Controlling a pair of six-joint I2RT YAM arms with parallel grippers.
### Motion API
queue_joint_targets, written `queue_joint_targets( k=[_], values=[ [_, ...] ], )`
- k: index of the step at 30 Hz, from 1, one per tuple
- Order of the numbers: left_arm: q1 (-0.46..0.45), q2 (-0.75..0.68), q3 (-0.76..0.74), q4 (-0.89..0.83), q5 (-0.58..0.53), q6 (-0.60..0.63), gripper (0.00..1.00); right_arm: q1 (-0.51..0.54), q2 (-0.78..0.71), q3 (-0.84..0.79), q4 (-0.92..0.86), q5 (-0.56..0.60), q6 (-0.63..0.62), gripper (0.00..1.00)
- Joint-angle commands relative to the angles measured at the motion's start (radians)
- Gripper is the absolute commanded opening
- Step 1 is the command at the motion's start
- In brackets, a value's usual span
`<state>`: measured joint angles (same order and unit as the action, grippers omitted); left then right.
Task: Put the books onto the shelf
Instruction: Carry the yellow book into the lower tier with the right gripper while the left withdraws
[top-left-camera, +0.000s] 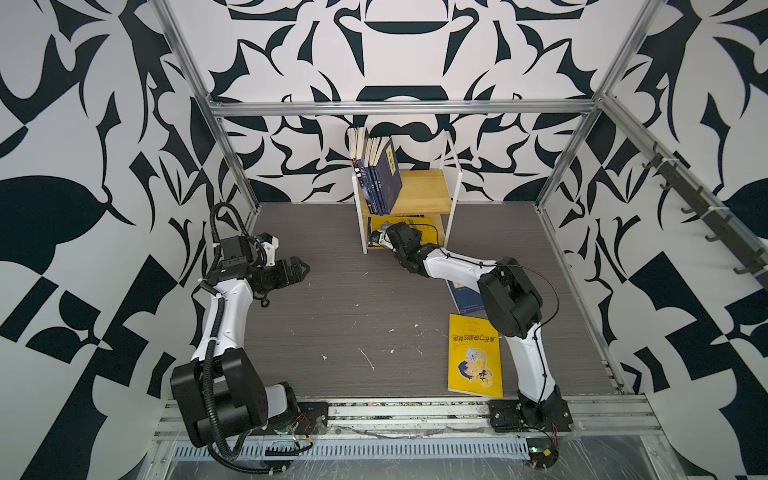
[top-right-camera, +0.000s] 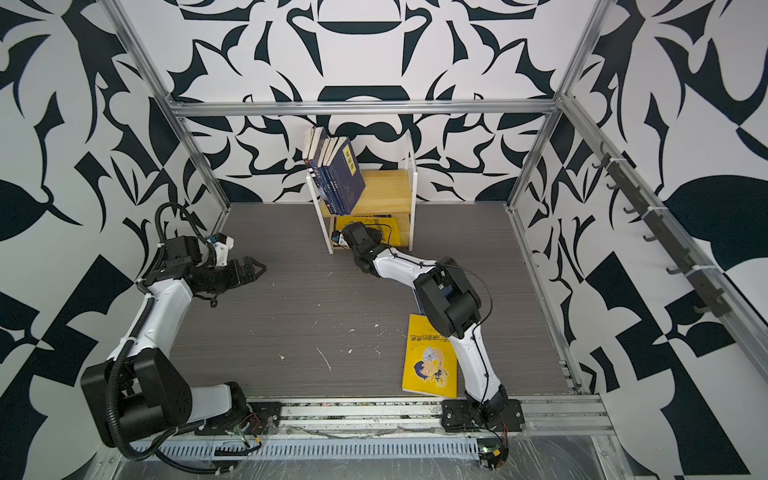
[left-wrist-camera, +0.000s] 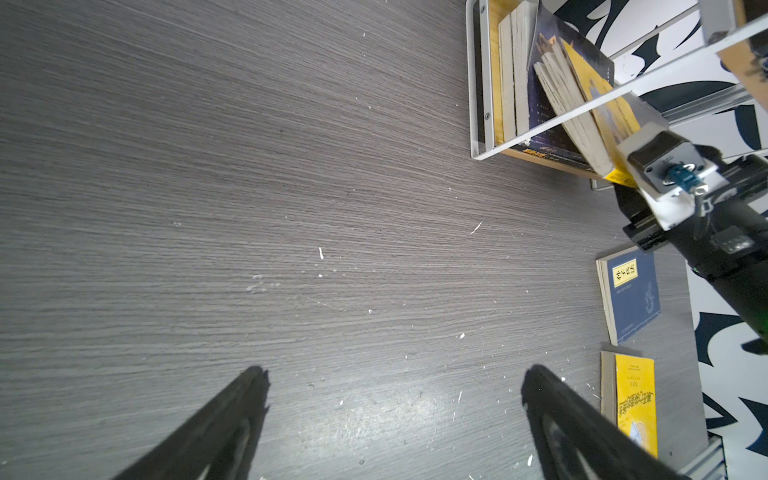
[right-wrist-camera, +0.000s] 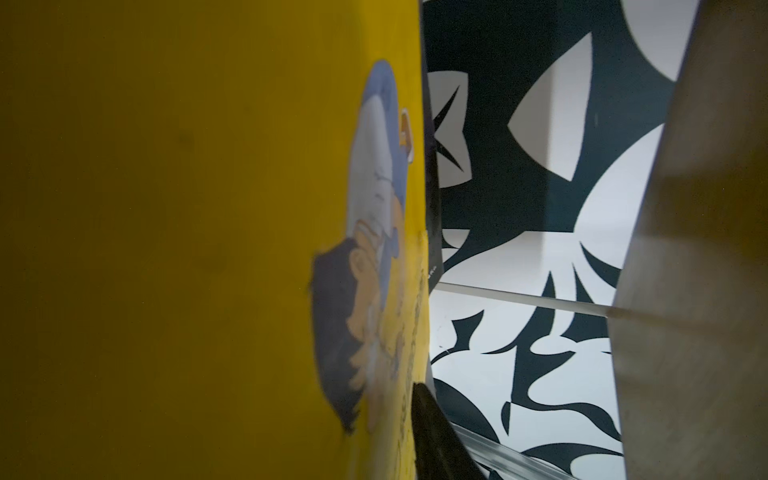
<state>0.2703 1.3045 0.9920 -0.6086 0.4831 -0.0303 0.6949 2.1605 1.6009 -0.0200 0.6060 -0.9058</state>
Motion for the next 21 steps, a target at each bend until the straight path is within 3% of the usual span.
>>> queue_joint_targets(
  k=[1, 5, 10, 21],
  values=[
    [0.006, -0.018, -0.012, 0.007, 0.018, -0.009, 1.00, 0.005, -0.037, 0.039, -0.075, -0.044, 0.034, 0.42],
    [0.006, -0.017, -0.013, 0.010, 0.018, -0.013, 1.00, 0.005, -0.045, 0.034, -0.110, -0.095, 0.017, 0.37],
    [0.008, -0.016, -0.014, 0.011, 0.019, -0.013, 1.00, 0.005, -0.029, 0.044, -0.069, -0.107, -0.004, 0.09],
    [0.014, -0.010, -0.018, 0.017, 0.018, -0.014, 1.00, 0.003, 0.030, 0.114, -0.017, -0.115, -0.068, 0.05]
  ],
)
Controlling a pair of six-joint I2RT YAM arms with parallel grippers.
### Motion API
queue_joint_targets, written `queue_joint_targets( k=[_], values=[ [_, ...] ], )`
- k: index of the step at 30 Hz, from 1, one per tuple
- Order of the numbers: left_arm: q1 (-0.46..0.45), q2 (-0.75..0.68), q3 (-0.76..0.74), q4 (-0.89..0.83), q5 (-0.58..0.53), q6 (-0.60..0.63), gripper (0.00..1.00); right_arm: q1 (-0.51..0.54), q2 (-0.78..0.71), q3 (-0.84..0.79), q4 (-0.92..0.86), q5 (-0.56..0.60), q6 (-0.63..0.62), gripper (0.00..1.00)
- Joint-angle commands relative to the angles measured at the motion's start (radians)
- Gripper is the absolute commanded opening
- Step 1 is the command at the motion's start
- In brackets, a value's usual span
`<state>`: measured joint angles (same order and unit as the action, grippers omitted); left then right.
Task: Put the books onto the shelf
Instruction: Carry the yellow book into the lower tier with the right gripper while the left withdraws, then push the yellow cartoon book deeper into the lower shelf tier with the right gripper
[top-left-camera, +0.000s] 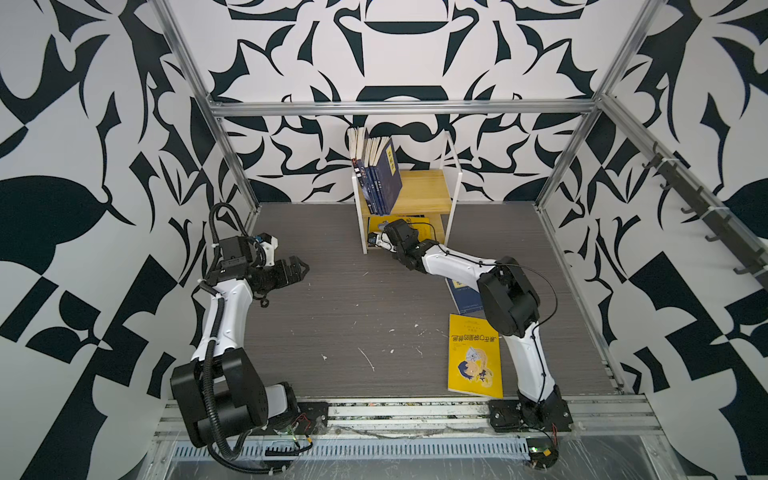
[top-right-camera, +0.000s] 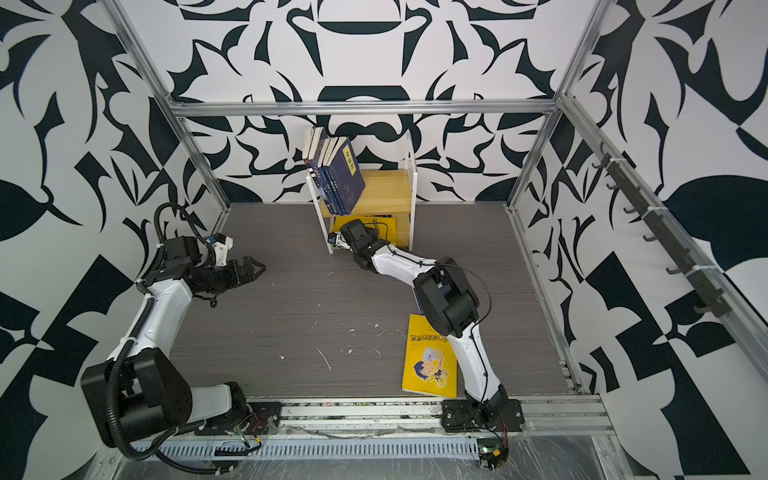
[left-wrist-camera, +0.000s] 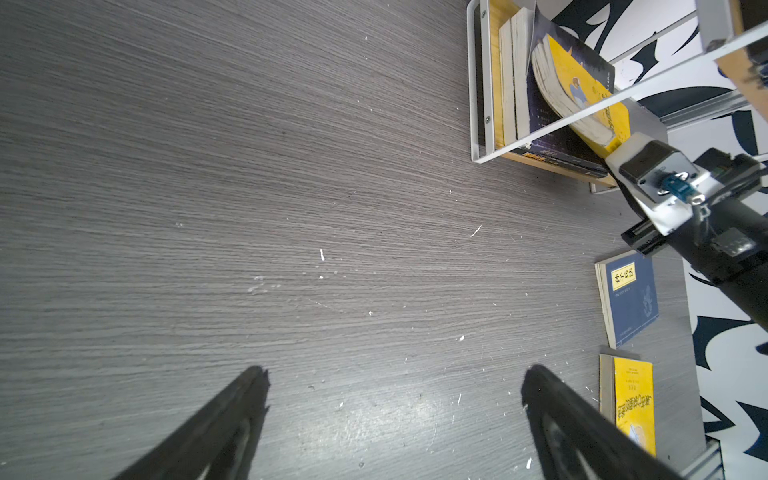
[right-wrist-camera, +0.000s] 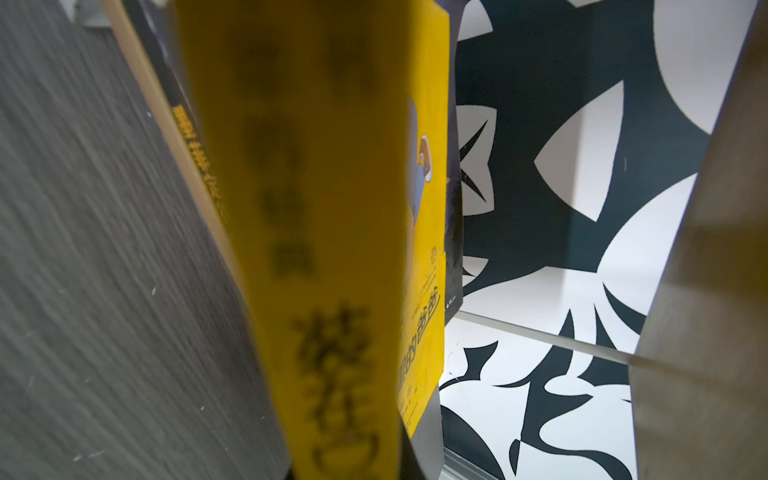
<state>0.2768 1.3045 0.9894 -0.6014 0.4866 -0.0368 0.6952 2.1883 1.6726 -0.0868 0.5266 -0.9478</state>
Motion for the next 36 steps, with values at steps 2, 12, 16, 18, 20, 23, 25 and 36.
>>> queue_joint_targets(
  k=[2, 12, 16, 18, 20, 23, 25, 36],
  values=[
    [0.007, -0.007, -0.015, 0.011, 0.015, -0.008, 1.00, 0.000, 0.009, 0.042, 0.074, -0.046, -0.050, 0.05],
    [0.007, -0.007, -0.003, -0.003, 0.012, -0.010, 1.00, -0.010, -0.031, -0.030, 0.130, -0.117, -0.151, 0.16],
    [0.007, -0.009, -0.003, -0.006, 0.012, -0.009, 1.00, -0.013, -0.075, -0.072, 0.089, -0.145, -0.177, 0.38],
    [0.008, -0.006, -0.002, -0.005, 0.013, -0.010, 1.00, -0.015, -0.104, -0.085, 0.035, -0.184, -0.174, 0.44],
    [0.008, -0.002, -0.002, -0.003, 0.013, -0.011, 1.00, -0.022, -0.122, -0.067, -0.055, -0.224, -0.155, 0.46],
    [0.007, 0.001, -0.002, 0.002, 0.019, -0.014, 1.00, -0.038, -0.130, -0.017, -0.181, -0.306, -0.101, 0.48],
    [0.007, 0.003, -0.002, 0.003, 0.020, -0.014, 1.00, -0.046, -0.123, 0.032, -0.280, -0.377, -0.077, 0.48],
    [0.010, 0.022, 0.002, 0.010, 0.026, -0.012, 1.00, -0.063, -0.018, 0.243, -0.500, -0.581, -0.038, 0.50]
  ],
)
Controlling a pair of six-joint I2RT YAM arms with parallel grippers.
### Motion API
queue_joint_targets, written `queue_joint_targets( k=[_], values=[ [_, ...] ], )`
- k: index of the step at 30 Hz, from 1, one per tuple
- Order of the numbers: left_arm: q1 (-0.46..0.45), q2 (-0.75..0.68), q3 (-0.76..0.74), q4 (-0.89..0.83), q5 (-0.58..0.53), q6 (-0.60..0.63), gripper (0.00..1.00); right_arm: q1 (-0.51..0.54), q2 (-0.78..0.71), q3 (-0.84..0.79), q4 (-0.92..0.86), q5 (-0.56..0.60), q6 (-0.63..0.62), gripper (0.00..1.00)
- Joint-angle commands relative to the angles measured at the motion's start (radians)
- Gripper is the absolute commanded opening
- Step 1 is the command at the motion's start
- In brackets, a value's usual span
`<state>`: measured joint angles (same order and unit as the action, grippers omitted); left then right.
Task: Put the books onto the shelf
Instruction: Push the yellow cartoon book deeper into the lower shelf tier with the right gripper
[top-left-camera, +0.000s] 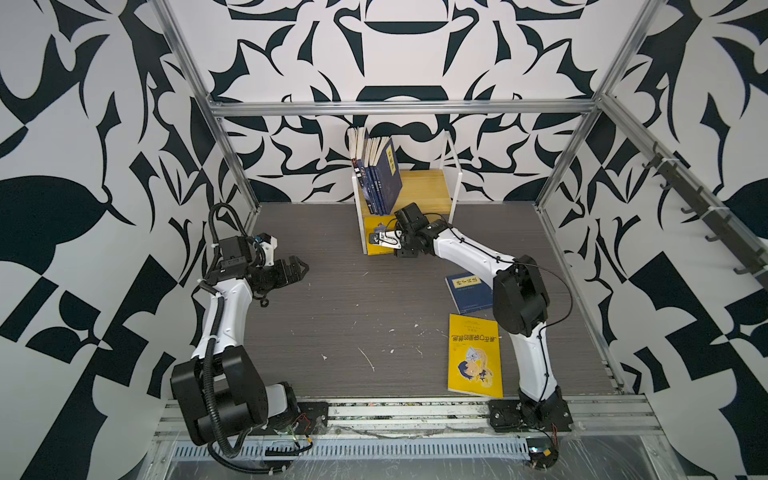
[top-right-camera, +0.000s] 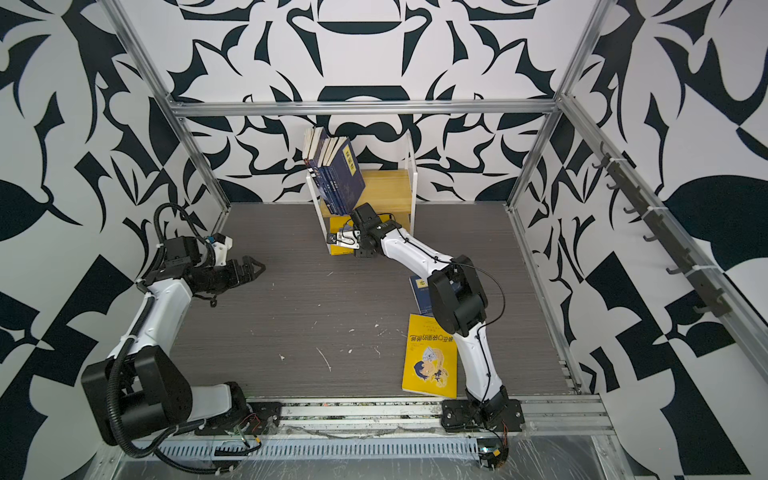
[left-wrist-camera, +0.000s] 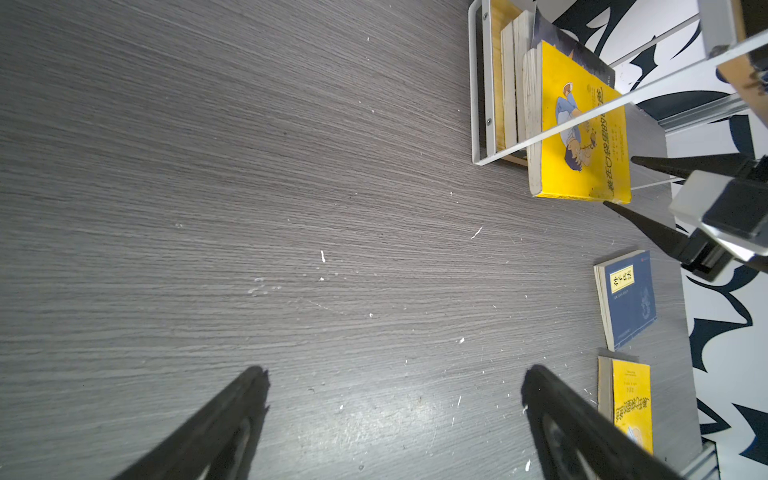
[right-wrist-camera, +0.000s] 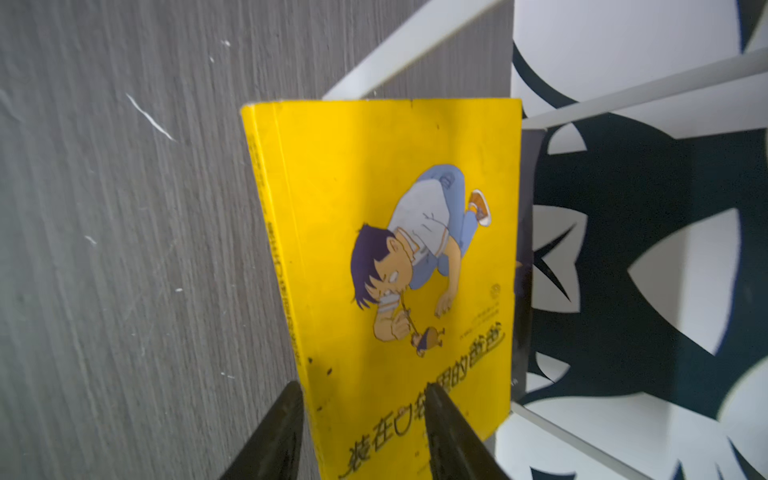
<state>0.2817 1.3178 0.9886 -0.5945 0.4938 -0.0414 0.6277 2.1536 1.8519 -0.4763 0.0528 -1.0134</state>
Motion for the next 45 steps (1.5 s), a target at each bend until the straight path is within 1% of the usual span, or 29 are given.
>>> queue_joint_targets(
  k=[1, 6, 9, 13, 18, 33, 40, 42, 44, 45],
  values=[
    [0.007, 0.011, 0.005, 0.004, 0.017, -0.008, 1.00, 0.005, 0.029, 0.080, -0.129, -0.120, 0.030, 0.51],
    [0.013, 0.019, 0.007, 0.003, 0.017, -0.007, 1.00, 0.000, 0.076, 0.120, -0.140, -0.123, 0.046, 0.51],
    [0.014, 0.023, 0.009, -0.001, 0.015, -0.008, 1.00, -0.005, 0.086, 0.126, -0.115, -0.114, 0.051, 0.50],
    [0.016, 0.025, 0.012, -0.003, 0.012, -0.007, 1.00, -0.021, 0.088, 0.129, -0.042, -0.088, 0.092, 0.44],
    [0.019, 0.024, 0.010, -0.004, 0.012, -0.007, 1.00, -0.032, 0.094, 0.135, 0.010, -0.047, 0.107, 0.35],
    [0.021, 0.025, 0.006, 0.002, 0.015, -0.010, 1.00, -0.046, 0.118, 0.156, 0.065, -0.012, 0.124, 0.26],
    [0.022, 0.018, 0.004, 0.002, 0.016, -0.009, 1.00, -0.047, 0.124, 0.153, 0.087, -0.012, 0.090, 0.24],
    [0.021, 0.014, 0.002, 0.001, 0.015, -0.010, 1.00, -0.047, 0.118, 0.157, 0.067, -0.006, 0.077, 0.24],
    [0.021, 0.013, 0.001, 0.002, 0.015, -0.010, 1.00, -0.047, 0.096, 0.149, 0.048, -0.007, 0.065, 0.27],
    [0.021, 0.012, -0.001, 0.003, 0.014, -0.009, 1.00, -0.047, 0.083, 0.143, 0.032, -0.009, 0.057, 0.30]
  ],
)
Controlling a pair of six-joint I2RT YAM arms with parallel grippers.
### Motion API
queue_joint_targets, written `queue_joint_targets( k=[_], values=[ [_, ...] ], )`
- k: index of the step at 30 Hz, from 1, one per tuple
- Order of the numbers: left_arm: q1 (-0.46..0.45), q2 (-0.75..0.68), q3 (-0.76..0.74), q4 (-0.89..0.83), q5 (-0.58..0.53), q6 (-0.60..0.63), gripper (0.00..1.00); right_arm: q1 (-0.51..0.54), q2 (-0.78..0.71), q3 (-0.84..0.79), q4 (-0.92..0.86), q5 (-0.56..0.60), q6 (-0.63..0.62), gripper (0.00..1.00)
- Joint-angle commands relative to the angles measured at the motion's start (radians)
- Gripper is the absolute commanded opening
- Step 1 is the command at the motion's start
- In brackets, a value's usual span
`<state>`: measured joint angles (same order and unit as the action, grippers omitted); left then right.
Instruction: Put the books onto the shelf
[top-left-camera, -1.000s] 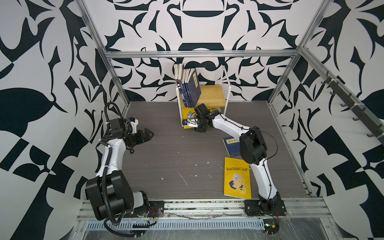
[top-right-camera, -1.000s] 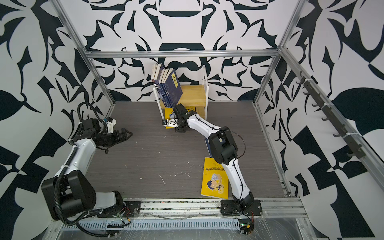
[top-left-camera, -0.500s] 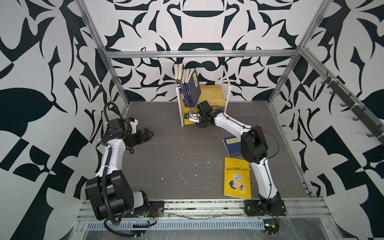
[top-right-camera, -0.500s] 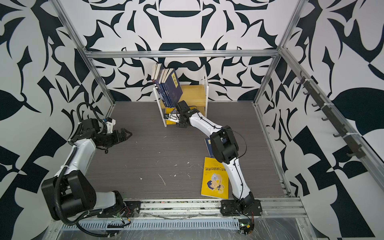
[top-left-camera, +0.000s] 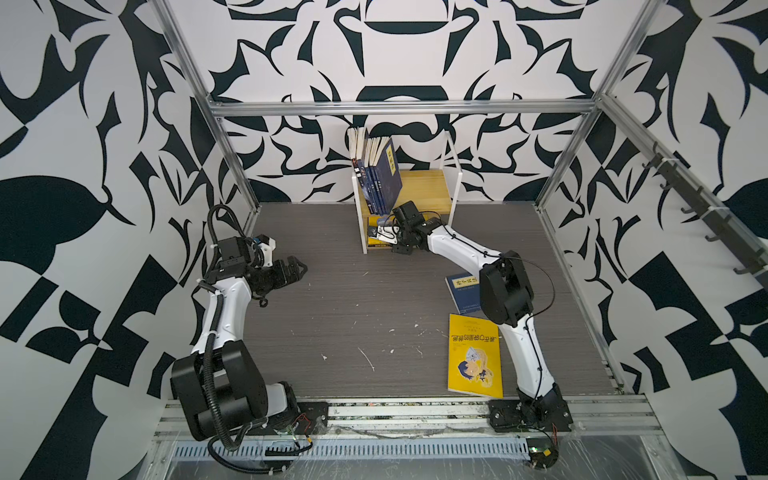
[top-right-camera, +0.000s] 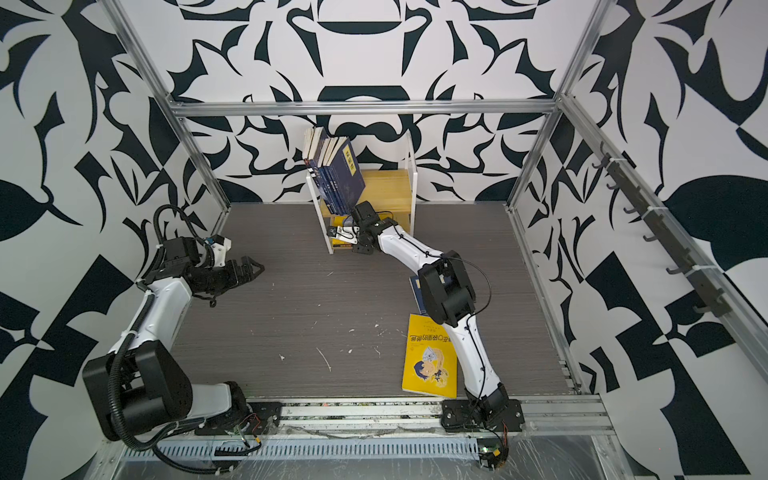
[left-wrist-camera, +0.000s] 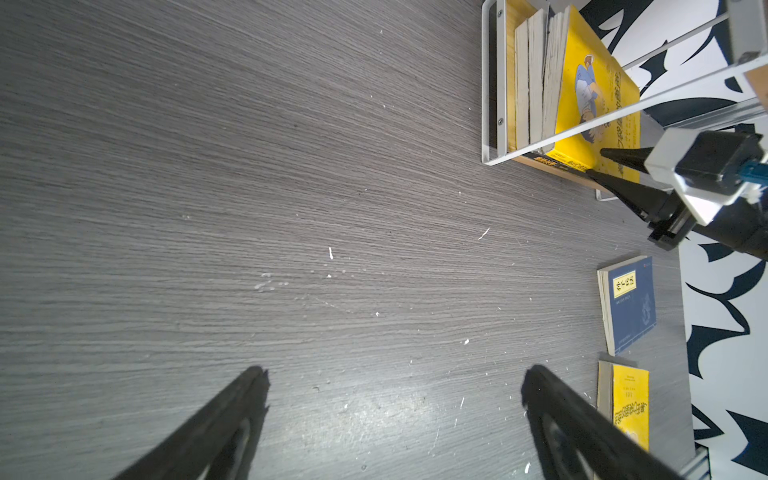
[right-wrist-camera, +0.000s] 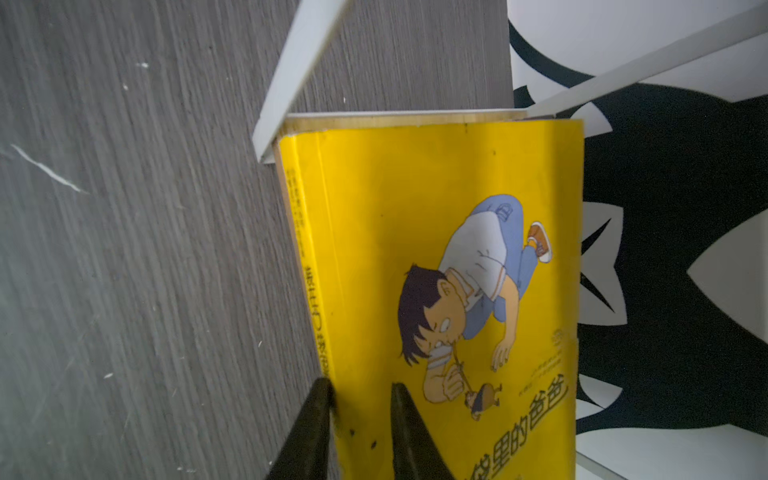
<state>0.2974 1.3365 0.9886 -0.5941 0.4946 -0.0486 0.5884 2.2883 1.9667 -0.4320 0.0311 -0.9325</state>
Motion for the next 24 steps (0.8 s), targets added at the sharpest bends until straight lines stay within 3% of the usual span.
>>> queue_joint_targets(
  k=[1, 5, 9, 24],
  values=[
    [0.006, -0.007, 0.000, 0.001, 0.014, -0.002, 1.00, -0.007, -0.063, 0.026, -0.027, 0.008, -0.029, 0.33],
    [0.006, -0.007, 0.000, 0.002, 0.016, -0.004, 1.00, -0.019, -0.116, -0.031, -0.048, 0.014, -0.075, 0.44],
    [0.006, -0.003, 0.004, 0.001, 0.019, -0.007, 1.00, -0.044, -0.146, -0.091, -0.047, 0.041, -0.110, 0.48],
    [0.008, -0.012, 0.002, -0.002, 0.014, -0.007, 1.00, -0.072, -0.124, -0.128, 0.041, 0.087, -0.127, 0.39]
  ],
)
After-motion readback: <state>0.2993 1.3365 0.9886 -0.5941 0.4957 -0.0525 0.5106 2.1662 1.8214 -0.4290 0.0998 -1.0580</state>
